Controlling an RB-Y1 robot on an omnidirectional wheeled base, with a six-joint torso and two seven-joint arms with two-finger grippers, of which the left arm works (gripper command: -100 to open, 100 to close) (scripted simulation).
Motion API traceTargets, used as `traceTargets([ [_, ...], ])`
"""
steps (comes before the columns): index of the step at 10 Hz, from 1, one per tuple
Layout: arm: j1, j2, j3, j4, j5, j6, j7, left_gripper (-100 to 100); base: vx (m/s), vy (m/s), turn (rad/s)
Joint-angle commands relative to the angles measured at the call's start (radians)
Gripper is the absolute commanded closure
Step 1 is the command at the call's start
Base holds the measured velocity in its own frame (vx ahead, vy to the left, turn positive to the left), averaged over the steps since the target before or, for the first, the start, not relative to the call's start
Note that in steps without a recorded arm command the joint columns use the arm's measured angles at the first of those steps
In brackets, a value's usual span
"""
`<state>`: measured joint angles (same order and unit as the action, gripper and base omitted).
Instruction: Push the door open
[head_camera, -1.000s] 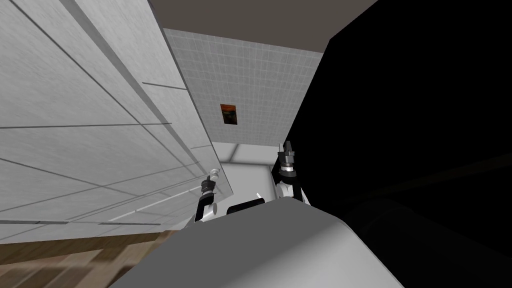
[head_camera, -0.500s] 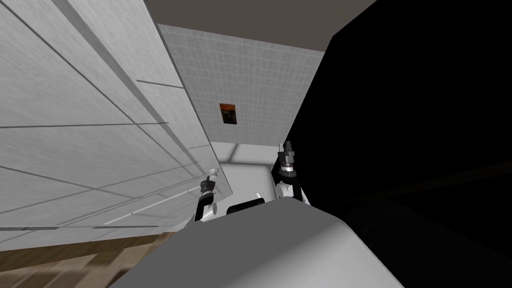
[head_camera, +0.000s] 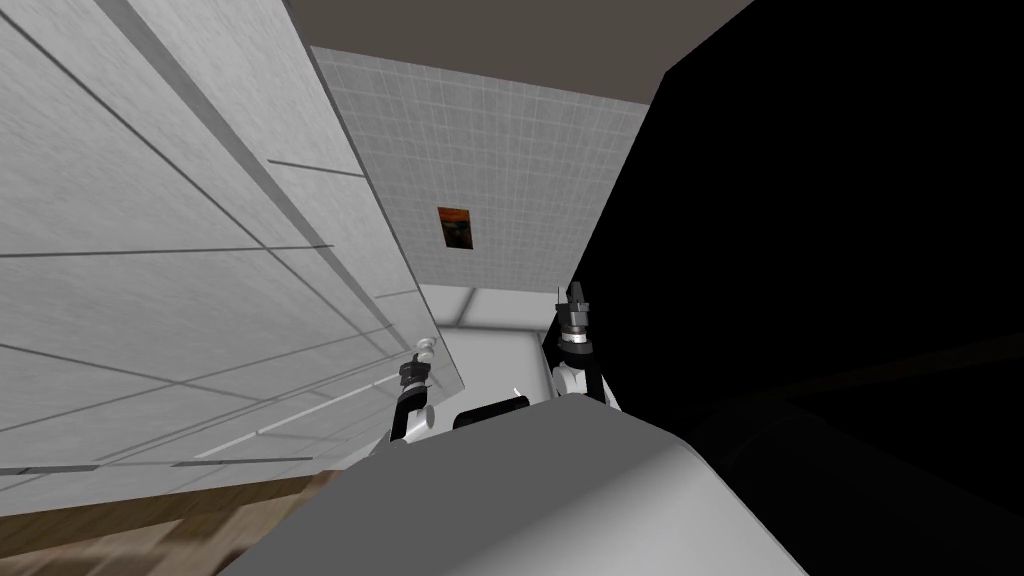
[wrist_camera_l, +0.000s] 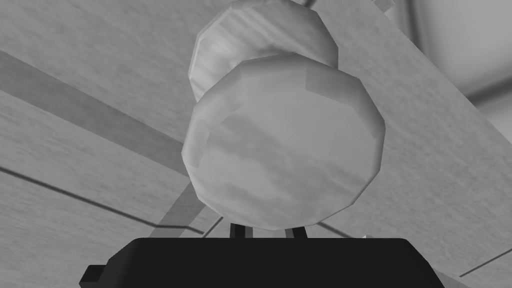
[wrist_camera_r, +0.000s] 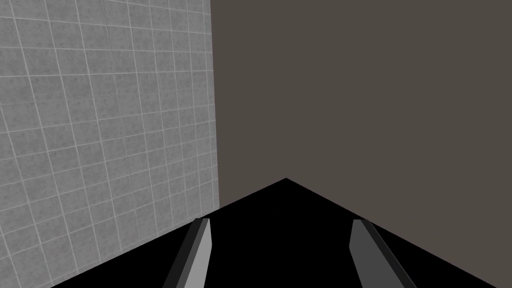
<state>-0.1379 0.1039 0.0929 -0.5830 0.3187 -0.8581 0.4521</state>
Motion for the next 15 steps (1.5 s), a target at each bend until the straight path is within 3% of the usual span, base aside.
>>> traceTargets([
  [1,0.014,-0.004,0.000,-0.050,-0.001,0.013,-0.009,100,0.006,0.004,-0.009],
  [4,0.014,-0.004,0.000,-0.073,-0.001,0.013,-0.009,100,0.000,0.000,0.000],
  [6,0.014,-0.005,0.000,-0.074,0.031,0.013,0.058,100,0.042,0.002,-0.021],
  [9,0.014,-0.005,0.000,-0.074,0.031,0.013,0.074,100,0.020,-0.005,-0.004],
  [10,0.014,-0.006,0.000,-0.074,0.048,0.013,0.115,100,0.023,-0.002,-0.011],
  [15,0.014,-0.006,0.000,-0.074,0.048,0.013,0.115,100,0.008,0.000,-0.004],
])
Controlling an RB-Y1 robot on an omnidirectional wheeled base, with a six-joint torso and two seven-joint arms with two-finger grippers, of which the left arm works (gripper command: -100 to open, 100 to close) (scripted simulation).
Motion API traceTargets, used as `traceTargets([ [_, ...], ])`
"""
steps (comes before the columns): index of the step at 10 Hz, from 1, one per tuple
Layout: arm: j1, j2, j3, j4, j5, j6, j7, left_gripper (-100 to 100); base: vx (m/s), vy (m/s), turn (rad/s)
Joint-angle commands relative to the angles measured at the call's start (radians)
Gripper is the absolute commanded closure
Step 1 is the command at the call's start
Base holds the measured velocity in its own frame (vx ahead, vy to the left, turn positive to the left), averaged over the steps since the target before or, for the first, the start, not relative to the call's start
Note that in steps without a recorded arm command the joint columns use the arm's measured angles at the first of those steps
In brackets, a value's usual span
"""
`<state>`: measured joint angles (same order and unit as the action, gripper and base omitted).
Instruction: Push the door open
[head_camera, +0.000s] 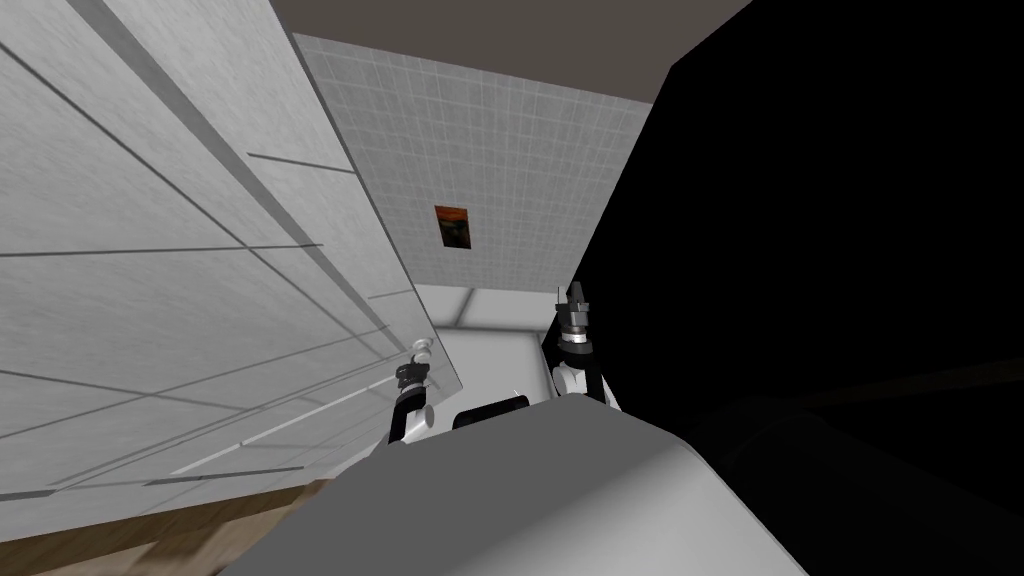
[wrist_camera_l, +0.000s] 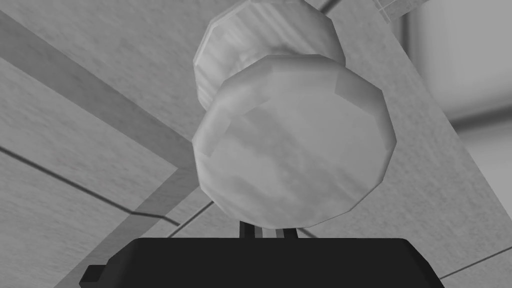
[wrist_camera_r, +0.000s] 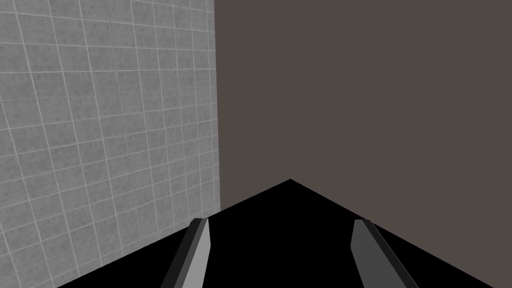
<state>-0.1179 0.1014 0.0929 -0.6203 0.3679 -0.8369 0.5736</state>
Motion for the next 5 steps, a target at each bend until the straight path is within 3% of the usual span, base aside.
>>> traceTargets([
  [1,-0.006,-0.004,0.000,-0.037,-0.001,-0.008,-0.007,100,0.000,0.000,0.000],
  [2,-0.006,-0.004,0.001,-0.037,0.013,-0.008,0.034,100,0.021,0.000,-0.009],
  [3,-0.006,-0.004,0.001,-0.037,0.013,-0.008,0.034,100,0.028,0.001,-0.001],
  [4,0.026,-0.017,-0.005,-0.052,0.032,0.020,0.054,-100,-0.030,0.020,-0.005],
  [5,0.027,-0.019,-0.009,-0.056,0.041,0.018,0.073,-100,-0.081,0.024,-0.027],
])
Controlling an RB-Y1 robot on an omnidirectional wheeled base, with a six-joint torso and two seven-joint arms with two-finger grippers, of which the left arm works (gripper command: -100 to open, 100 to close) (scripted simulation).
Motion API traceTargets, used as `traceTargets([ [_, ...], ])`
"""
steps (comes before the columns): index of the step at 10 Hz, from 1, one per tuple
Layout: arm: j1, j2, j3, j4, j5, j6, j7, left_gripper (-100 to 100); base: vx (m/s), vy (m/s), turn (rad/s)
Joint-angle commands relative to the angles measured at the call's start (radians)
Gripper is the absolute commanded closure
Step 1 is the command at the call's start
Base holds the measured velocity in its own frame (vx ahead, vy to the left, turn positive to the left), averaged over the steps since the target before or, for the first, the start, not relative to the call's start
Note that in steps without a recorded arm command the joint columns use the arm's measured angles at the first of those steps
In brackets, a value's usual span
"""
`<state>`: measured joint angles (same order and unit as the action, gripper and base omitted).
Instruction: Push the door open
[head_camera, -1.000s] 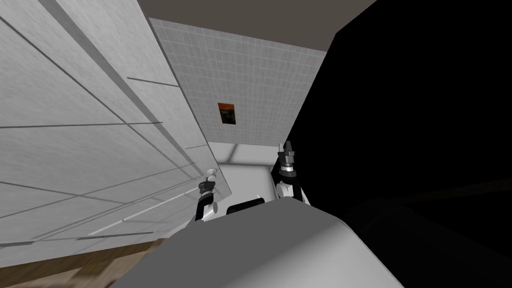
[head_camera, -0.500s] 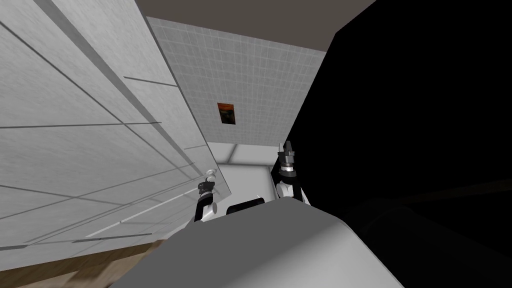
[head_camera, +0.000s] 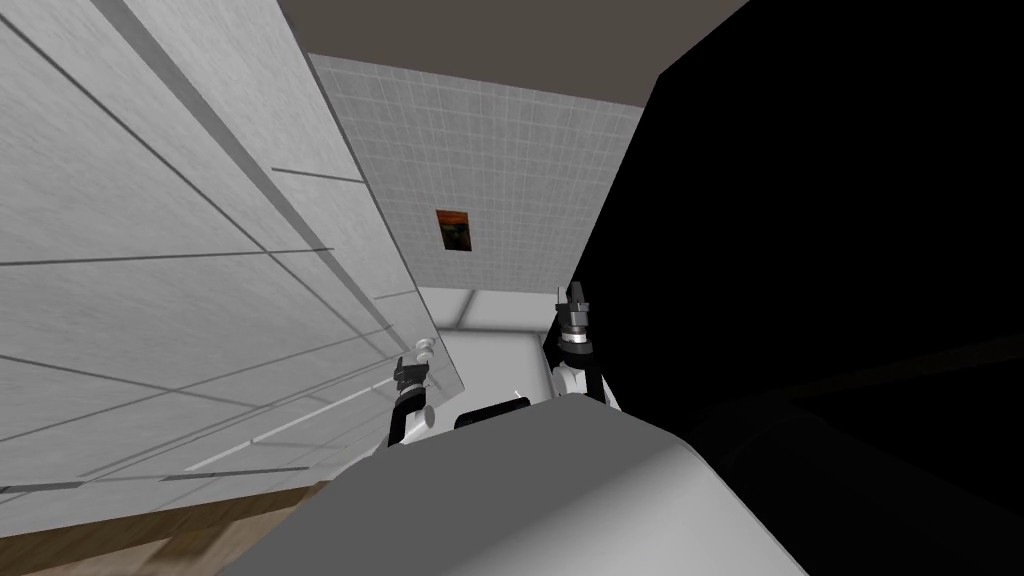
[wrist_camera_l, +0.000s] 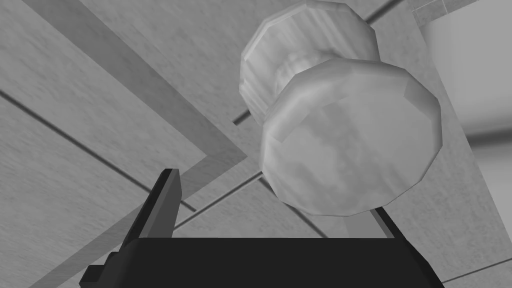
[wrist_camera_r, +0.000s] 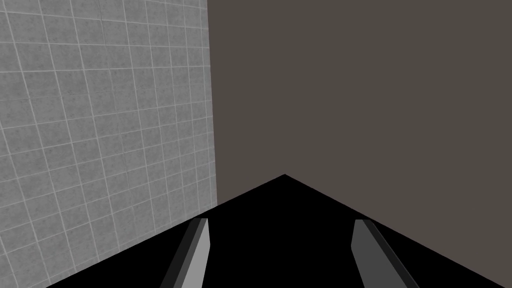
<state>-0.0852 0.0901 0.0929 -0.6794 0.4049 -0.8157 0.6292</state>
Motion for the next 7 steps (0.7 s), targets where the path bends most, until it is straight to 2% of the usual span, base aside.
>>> traceTargets([
  [1,-0.004,-0.010,-0.014,-0.001,0.015,-0.005,0.040,-100,-0.113,-0.004,-0.115],
  [7,0.010,-0.033,-0.052,-0.035,0.101,-0.021,0.212,-100,-0.097,-0.010,-0.056],
])
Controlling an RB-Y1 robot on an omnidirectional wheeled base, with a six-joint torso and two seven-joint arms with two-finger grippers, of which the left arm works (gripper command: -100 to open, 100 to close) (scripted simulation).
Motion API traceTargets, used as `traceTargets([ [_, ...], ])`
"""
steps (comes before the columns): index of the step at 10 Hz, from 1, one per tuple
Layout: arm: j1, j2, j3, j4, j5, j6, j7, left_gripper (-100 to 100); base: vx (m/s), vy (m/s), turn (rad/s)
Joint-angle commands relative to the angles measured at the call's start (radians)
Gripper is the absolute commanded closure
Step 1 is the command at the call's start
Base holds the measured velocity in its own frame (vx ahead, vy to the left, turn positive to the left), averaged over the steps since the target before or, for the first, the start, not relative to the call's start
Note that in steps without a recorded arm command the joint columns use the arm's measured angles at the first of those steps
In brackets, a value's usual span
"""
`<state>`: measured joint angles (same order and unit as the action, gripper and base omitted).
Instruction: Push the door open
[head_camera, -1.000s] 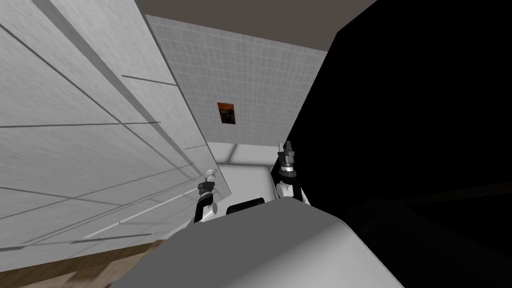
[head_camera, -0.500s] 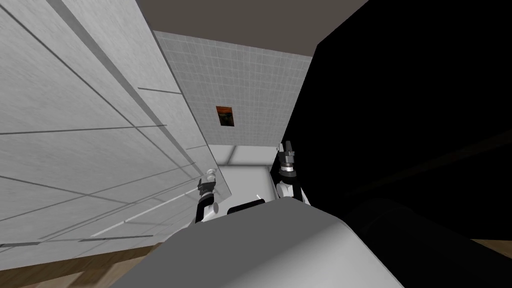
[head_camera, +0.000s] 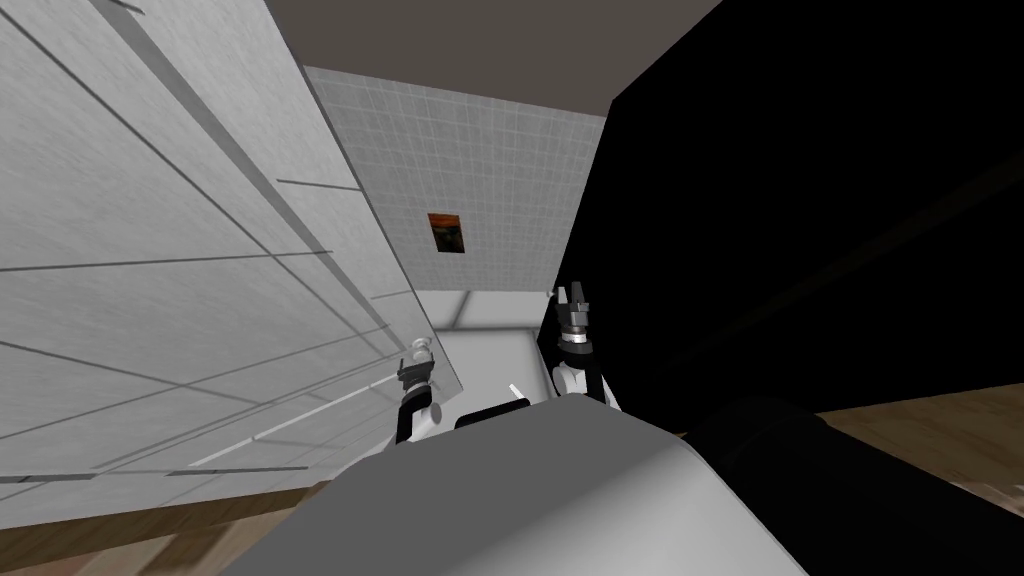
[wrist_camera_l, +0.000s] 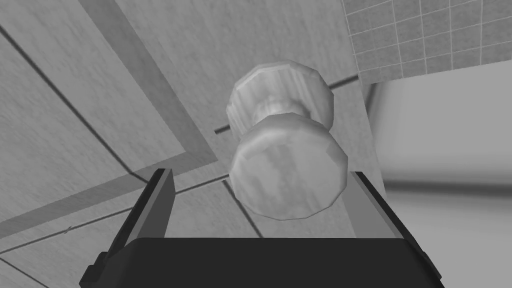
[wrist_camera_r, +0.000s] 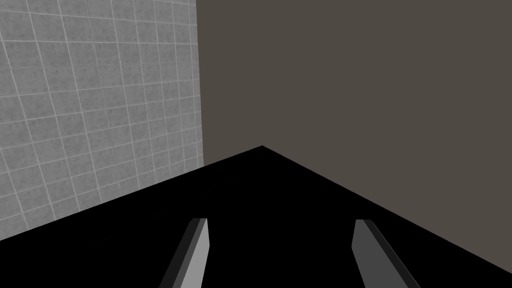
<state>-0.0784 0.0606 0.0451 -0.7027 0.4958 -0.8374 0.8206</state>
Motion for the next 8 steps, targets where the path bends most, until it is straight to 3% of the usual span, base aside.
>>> traceTargets([
  [1,0.006,-0.009,-0.011,-0.018,0.026,-0.003,0.050,-100,-0.088,-0.011,-0.085],
  [2,0.006,-0.009,-0.011,-0.018,0.026,-0.003,0.059,-100,-0.071,-0.004,-0.021],
  [8,0.019,-0.042,-0.048,-0.051,0.110,-0.018,0.233,-100,-0.088,-0.006,-0.054],
])
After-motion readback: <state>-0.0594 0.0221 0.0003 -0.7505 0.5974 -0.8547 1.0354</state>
